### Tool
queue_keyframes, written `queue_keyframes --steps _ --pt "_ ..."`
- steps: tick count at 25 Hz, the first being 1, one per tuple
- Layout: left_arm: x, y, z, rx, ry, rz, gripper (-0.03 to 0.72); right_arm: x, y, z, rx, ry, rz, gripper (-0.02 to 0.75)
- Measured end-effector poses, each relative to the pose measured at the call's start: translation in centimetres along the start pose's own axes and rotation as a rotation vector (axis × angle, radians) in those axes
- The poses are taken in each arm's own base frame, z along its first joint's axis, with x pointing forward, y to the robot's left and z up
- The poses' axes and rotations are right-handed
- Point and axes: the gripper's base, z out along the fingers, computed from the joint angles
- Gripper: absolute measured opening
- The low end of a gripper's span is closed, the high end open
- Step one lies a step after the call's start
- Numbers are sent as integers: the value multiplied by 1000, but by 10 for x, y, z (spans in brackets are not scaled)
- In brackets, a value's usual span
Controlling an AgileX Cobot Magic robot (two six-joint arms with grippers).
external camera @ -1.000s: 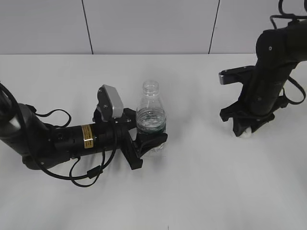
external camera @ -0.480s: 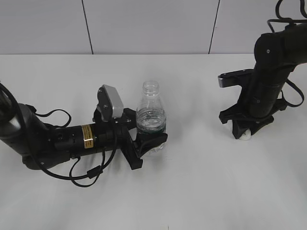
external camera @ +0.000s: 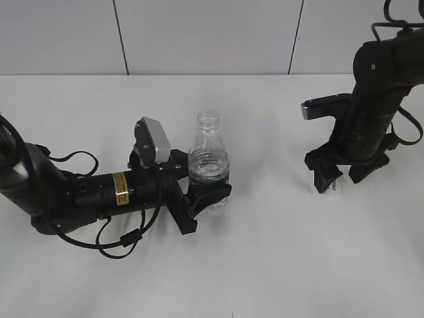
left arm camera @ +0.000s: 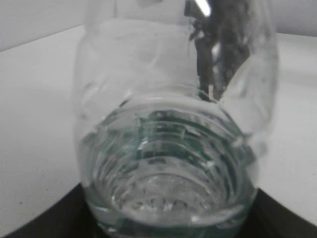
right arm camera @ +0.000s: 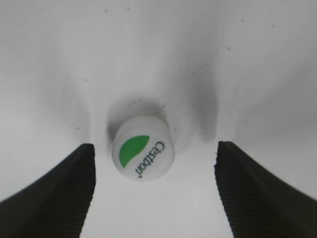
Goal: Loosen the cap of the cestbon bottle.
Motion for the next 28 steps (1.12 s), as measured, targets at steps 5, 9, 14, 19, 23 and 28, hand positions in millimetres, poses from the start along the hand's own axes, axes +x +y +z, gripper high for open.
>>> queue_keyframes --steps 5,9,14,19,23,28 --pt "0 1 0 -10 -2 -4 414 -1 0 -30 11 -79 -10 566" --pt "0 1 0 -13 -2 -5 414 -1 0 -51 22 -135 -32 566" --pt "0 1 0 -14 -1 -5 414 0 0 -60 28 -158 -47 566" --pt "0 1 0 -14 -1 -5 414 0 0 -62 29 -166 -54 566" --pt "0 1 0 -14 -1 -5 418 1 0 -68 33 -179 -64 566" --pt "0 1 0 -14 0 -10 477 1 0 -69 34 -183 -67 565"
